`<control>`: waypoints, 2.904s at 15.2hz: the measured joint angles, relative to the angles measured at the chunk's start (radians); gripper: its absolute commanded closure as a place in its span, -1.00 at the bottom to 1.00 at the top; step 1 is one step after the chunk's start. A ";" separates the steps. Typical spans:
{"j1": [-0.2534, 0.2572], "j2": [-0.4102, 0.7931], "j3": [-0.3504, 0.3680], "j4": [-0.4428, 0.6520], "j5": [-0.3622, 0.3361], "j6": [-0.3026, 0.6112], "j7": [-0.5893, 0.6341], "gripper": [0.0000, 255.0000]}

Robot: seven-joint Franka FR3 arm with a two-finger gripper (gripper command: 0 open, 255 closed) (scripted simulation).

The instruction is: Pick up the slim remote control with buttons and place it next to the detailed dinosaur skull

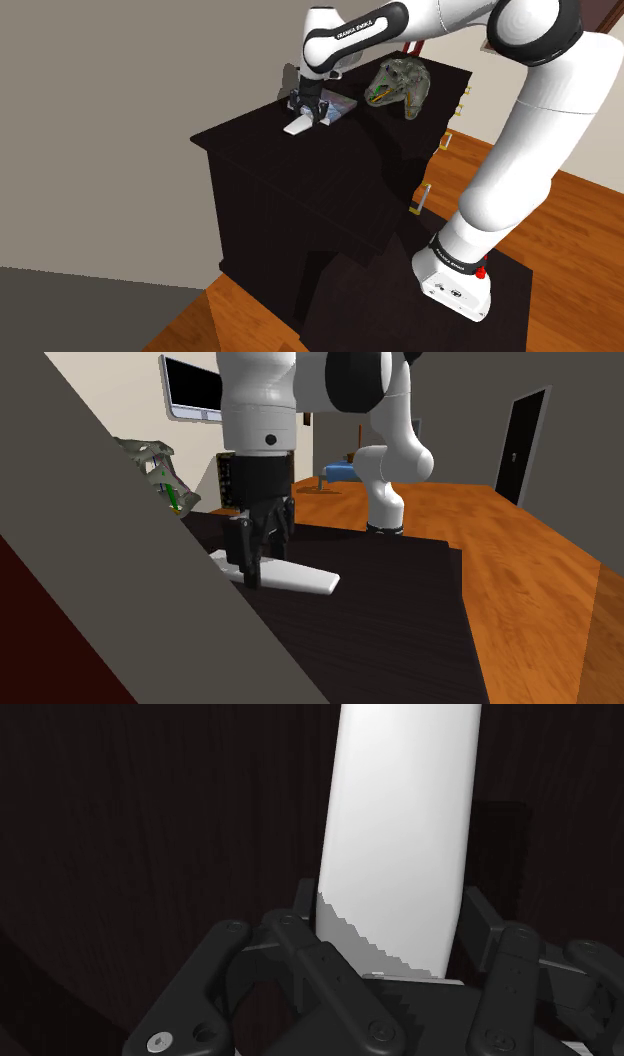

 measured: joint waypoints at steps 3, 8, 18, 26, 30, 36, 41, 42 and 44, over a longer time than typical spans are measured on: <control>-0.001 -0.010 0.001 0.029 0.004 -0.038 -0.004 1.00; -0.003 -0.044 0.003 0.055 0.015 -0.097 -0.011 1.00; -0.004 -0.072 0.004 0.154 0.025 -0.223 -0.019 1.00; -0.003 -0.080 0.005 0.253 0.028 -0.330 -0.021 1.00; -0.002 -0.080 0.006 0.308 0.028 -0.385 -0.021 1.00; -0.001 -0.076 0.007 0.394 0.027 -0.467 -0.021 1.00; 0.001 -0.062 0.008 0.478 0.024 -0.538 -0.022 1.00; 0.002 -0.060 0.008 0.495 0.024 -0.552 -0.021 1.00; 0.005 -0.047 0.009 0.539 0.020 -0.584 -0.019 1.00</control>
